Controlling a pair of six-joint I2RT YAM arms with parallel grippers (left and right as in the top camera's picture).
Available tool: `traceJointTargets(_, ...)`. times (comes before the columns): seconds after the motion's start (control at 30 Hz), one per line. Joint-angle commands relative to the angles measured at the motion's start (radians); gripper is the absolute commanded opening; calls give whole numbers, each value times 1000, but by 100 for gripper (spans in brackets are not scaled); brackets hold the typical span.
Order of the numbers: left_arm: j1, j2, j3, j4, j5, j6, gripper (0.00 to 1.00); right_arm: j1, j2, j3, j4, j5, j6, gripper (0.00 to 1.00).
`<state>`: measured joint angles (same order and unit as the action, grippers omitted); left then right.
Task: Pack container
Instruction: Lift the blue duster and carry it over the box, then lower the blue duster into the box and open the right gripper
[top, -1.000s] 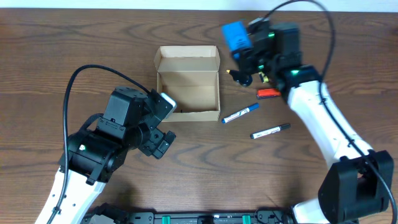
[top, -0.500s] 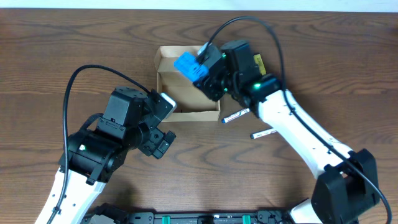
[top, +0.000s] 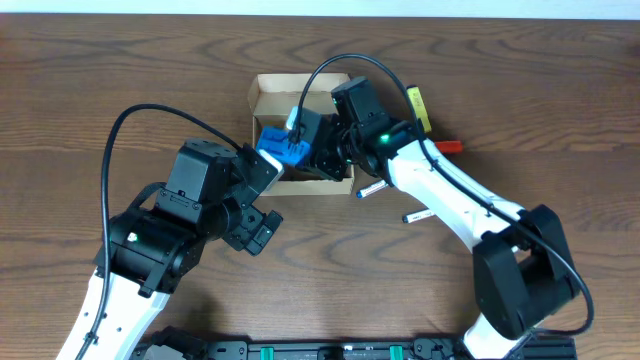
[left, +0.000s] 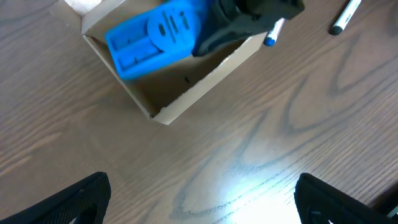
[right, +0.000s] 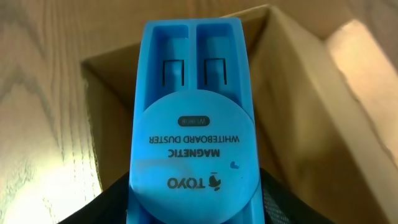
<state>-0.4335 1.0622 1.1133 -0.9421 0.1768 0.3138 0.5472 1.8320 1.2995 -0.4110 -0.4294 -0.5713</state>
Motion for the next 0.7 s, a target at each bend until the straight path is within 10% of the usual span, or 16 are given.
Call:
traceJointTargets(0.0, 4, -7, 19, -3, 3, -4, 95, -6, 29, 6, -2, -62, -102, 22)
traceJointTargets(0.67, 4, -7, 19, -3, 3, -4, 95, -64, 64, 6, -38, -186, -190, 27)
